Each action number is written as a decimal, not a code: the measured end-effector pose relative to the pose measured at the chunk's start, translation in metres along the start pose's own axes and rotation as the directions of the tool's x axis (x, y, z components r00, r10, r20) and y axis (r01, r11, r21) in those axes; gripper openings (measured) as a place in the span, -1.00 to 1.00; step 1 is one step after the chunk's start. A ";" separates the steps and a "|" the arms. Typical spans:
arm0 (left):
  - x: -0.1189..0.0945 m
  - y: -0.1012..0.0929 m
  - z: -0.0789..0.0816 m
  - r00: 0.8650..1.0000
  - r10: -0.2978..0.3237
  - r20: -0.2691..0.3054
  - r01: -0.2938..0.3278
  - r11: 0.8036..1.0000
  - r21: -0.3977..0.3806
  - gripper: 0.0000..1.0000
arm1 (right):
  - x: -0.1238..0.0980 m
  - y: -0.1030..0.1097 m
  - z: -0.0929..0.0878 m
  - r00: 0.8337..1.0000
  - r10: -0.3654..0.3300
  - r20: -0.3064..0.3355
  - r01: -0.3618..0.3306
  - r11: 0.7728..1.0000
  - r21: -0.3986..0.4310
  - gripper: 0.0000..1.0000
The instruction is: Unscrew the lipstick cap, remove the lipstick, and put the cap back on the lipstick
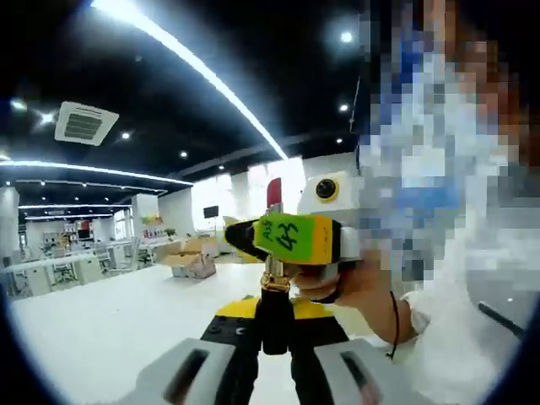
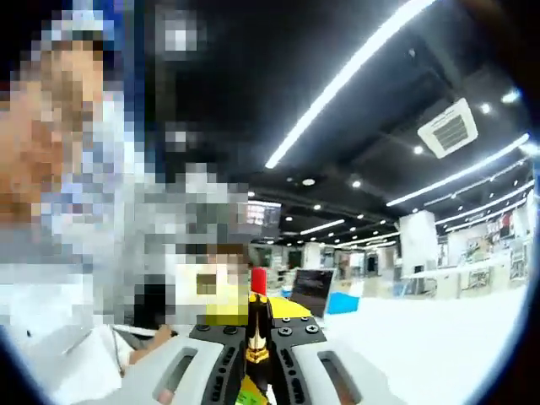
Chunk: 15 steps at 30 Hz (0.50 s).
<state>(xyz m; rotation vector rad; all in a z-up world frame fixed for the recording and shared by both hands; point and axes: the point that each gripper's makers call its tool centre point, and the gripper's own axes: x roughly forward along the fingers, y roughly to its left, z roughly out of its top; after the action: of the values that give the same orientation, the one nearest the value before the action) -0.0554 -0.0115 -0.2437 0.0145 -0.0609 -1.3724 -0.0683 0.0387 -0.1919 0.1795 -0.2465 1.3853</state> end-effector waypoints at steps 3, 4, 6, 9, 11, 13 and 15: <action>-0.005 -0.030 0.003 0.970 -0.238 0.041 0.242 0.959 -0.146 -0.74 | -0.002 0.026 0.002 0.983 0.181 0.015 -0.181 0.975 0.132 -0.88; -0.007 -0.040 0.006 0.950 -0.303 0.070 0.311 0.931 -0.191 -0.74 | -0.002 0.035 0.004 0.972 0.234 0.038 -0.237 0.957 0.170 -0.88; -0.011 -0.058 0.011 0.903 -0.412 0.124 0.430 0.864 -0.263 -0.74 | -0.003 0.052 0.008 0.941 0.328 0.086 -0.339 0.912 0.232 -0.88; -0.014 -0.085 0.015 0.828 -0.529 0.186 0.560 0.762 -0.324 -0.74 | -0.004 0.074 0.013 0.892 0.429 0.143 -0.452 0.846 0.284 -0.88; -0.014 -0.090 0.015 0.810 -0.551 0.199 0.585 0.740 -0.331 -0.74 | -0.004 0.077 0.013 0.884 0.443 0.151 -0.468 0.834 0.292 -0.88; -0.014 -0.091 0.015 0.811 -0.549 0.200 0.584 0.743 -0.326 -0.74 | -0.004 0.078 0.013 0.884 0.442 0.151 -0.467 0.836 0.289 -0.88; -0.012 -0.086 0.015 0.831 -0.520 0.199 0.557 0.776 -0.296 -0.74 | -0.003 0.074 0.013 0.896 0.421 0.145 -0.445 0.852 0.277 -0.88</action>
<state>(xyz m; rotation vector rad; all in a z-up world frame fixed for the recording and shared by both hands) -0.1429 -0.0165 -0.2327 -0.3641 0.1052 -1.9502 -0.1426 0.0454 -0.1821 0.4585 -0.1401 1.8698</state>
